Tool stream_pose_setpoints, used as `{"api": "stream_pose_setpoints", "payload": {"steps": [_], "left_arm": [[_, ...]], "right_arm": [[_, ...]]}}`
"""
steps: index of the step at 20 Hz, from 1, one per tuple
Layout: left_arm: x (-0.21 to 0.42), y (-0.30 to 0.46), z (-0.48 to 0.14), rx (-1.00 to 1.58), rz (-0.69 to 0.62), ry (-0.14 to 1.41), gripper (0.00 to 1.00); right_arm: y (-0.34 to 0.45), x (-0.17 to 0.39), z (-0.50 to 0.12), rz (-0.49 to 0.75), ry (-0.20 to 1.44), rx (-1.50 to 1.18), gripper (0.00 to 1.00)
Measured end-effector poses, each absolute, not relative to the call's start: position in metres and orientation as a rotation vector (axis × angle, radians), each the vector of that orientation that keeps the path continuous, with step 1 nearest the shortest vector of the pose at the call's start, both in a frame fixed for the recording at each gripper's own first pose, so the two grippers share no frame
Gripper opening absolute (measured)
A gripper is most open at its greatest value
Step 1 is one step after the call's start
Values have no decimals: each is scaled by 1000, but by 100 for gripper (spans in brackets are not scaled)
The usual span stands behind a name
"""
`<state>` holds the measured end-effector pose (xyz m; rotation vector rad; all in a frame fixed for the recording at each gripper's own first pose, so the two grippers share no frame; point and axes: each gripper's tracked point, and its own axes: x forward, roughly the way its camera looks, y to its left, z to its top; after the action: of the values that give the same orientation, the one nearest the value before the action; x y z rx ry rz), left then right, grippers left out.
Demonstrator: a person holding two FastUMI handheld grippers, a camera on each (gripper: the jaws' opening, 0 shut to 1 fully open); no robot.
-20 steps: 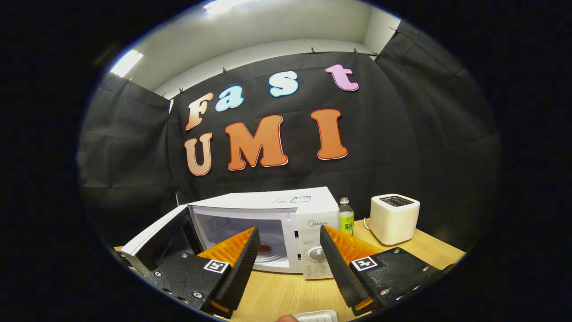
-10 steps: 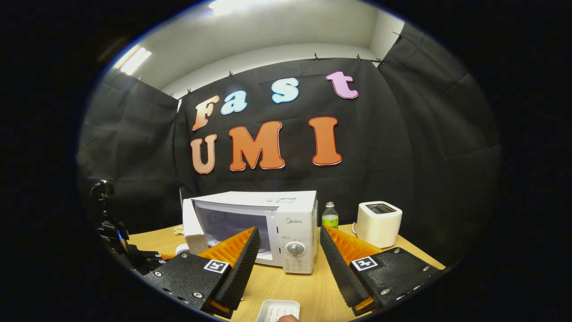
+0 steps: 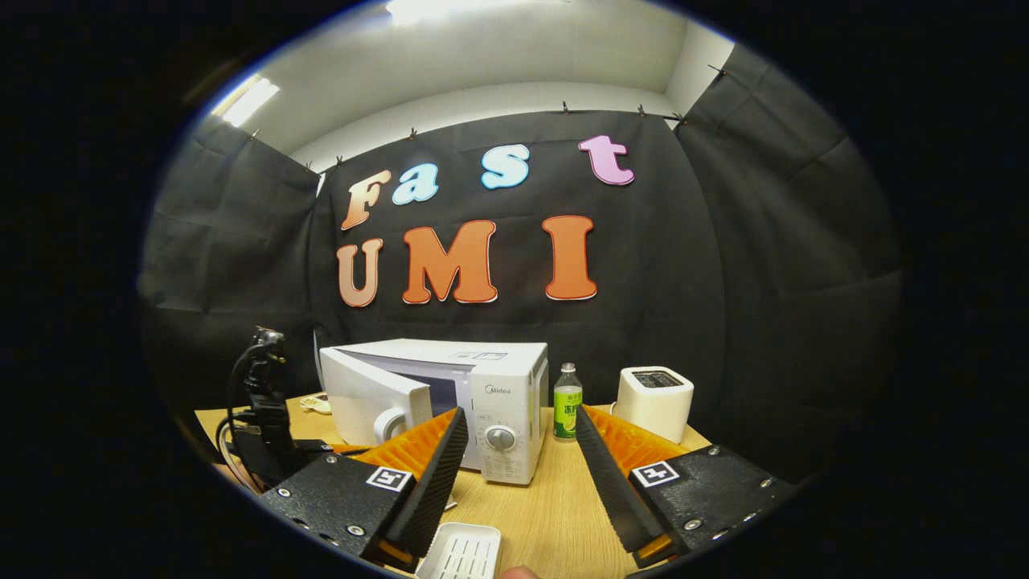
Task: Open the microwave oven with the left hand, put the food in, and close the microwave oven.
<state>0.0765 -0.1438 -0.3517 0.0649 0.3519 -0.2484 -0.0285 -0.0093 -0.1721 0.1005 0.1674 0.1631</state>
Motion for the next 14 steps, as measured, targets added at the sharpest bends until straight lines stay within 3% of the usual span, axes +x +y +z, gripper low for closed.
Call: {"api": "stream_pose_setpoints", "payload": {"steps": [14], "left_arm": [[142,-163,-363,106,-197,335,7]], "right_arm": [[-35,-22,-181,128,190,101,86]]}}
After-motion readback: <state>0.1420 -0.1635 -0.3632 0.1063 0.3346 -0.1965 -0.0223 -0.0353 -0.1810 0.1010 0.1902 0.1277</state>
